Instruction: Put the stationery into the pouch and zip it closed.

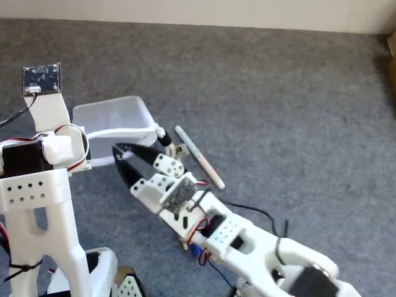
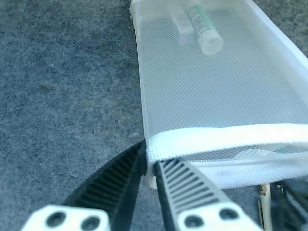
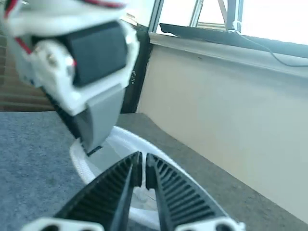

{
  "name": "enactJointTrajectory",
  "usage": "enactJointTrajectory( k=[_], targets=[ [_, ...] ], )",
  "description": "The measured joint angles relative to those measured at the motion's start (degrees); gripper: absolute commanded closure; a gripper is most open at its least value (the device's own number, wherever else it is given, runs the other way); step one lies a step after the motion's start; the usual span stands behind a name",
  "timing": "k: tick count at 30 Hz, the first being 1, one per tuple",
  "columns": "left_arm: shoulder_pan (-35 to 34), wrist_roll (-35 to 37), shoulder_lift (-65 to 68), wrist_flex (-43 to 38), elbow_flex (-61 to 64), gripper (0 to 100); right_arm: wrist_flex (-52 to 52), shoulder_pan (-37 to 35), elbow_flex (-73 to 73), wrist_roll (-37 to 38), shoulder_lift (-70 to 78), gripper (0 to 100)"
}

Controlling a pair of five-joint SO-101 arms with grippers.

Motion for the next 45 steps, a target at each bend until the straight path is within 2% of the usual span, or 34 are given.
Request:
enactJointTrajectory(
  k=[4,10,15,20,25,32,41,45],
  targets=[
    [0.00,0.00,0.00,0.00,0.00,99,12.75,2.02,0.00,-0.88,-9.67,99.5],
    [0.00,0.00,0.00,0.00,0.00,99,35.87,5.27,-0.09,-11.60,-22.24,99.4],
    [0.00,0.00,0.00,0.00,0.00,99,56.44,6.95,-5.71,-14.33,-25.32,97.1],
    [0.00,0.00,0.00,0.00,0.00,99,69.71,11.08,-12.04,-14.59,-25.32,94.3],
    [0.00,0.00,0.00,0.00,0.00,99,76.13,14.42,-15.30,-14.59,-25.58,94.3],
    [-2.46,0.00,0.00,0.00,0.00,99,76.84,15.74,-16.44,-14.59,-24.18,94.3],
    [-5.10,0.00,0.00,0.00,-0.09,99,77.36,15.91,-26.73,-14.59,-1.93,94.0],
    [-5.10,0.00,0.00,0.00,-0.09,99,83.08,17.85,-33.67,-14.59,6.51,94.0]
  ],
)
